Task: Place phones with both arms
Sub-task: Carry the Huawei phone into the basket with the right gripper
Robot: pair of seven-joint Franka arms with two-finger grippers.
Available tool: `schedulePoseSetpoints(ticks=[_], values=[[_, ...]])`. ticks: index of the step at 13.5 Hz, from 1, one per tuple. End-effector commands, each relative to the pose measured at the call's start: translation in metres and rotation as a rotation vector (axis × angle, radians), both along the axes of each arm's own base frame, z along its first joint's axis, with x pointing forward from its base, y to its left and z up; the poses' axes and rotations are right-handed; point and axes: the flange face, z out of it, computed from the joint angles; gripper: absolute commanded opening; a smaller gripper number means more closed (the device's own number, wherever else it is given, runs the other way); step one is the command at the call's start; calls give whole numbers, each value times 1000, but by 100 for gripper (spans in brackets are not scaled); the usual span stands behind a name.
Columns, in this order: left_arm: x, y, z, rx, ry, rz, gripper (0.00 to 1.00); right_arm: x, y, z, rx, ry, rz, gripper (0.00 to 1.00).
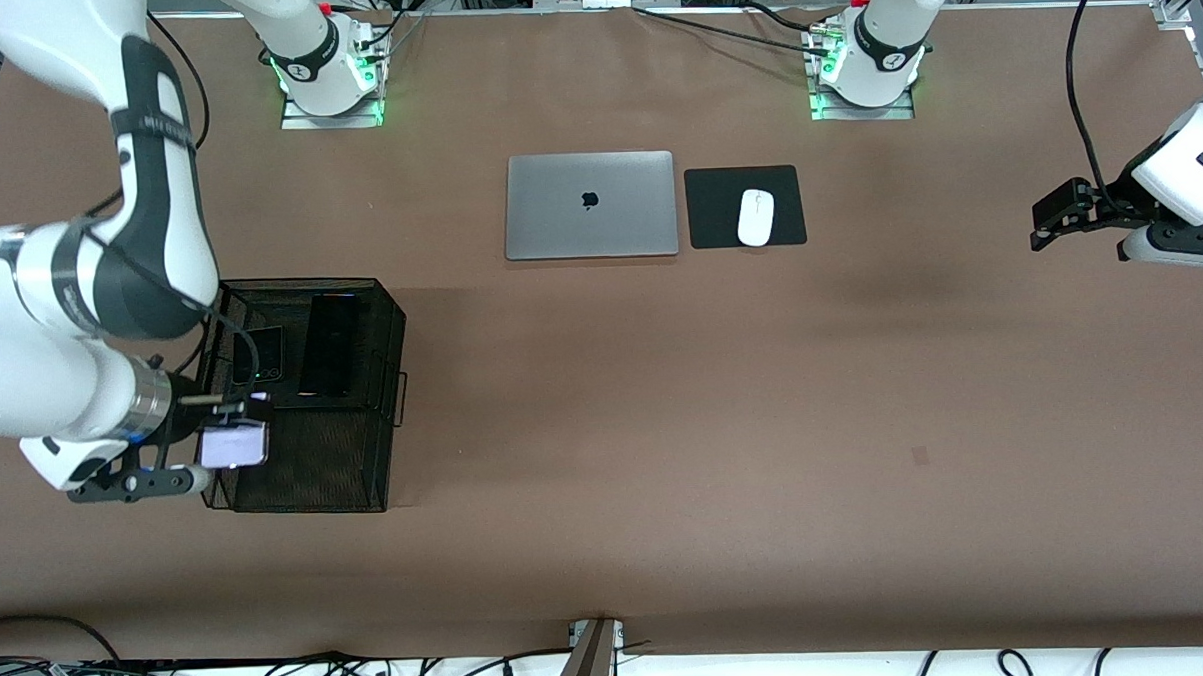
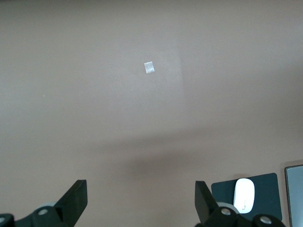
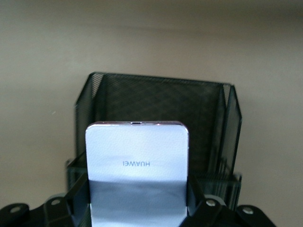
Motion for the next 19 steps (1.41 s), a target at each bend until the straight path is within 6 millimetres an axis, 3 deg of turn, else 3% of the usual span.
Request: schedulePoseSetpoints(ticks=[1,6,7,9,10,11,14,19], values=[[3,3,5,20,7,-18,100,17,1,-52,-15,-30,7,5],[2,5,5,20,9,-15,100,19,-1,-123,-30,-14,-32,7],[2,5,5,20,10,-15,100,17,-2,-133,-30,-11,-38,15],[2,6,4,20,15,-13,100,16,-4,-145,-18,-4,-51,57],[2,6,4,20,15,-13,100,16,-1,-145,11,-4,-63,100],[2,6,4,20,15,-12,100,16,-2,-143,19,-7,-65,100],[3,8,2,20,19,-10,100,15,-2,-105,25,-23,-57,100],[2,7,1,20,26,-11,100,-15,-21,13,37,29,-61,100]])
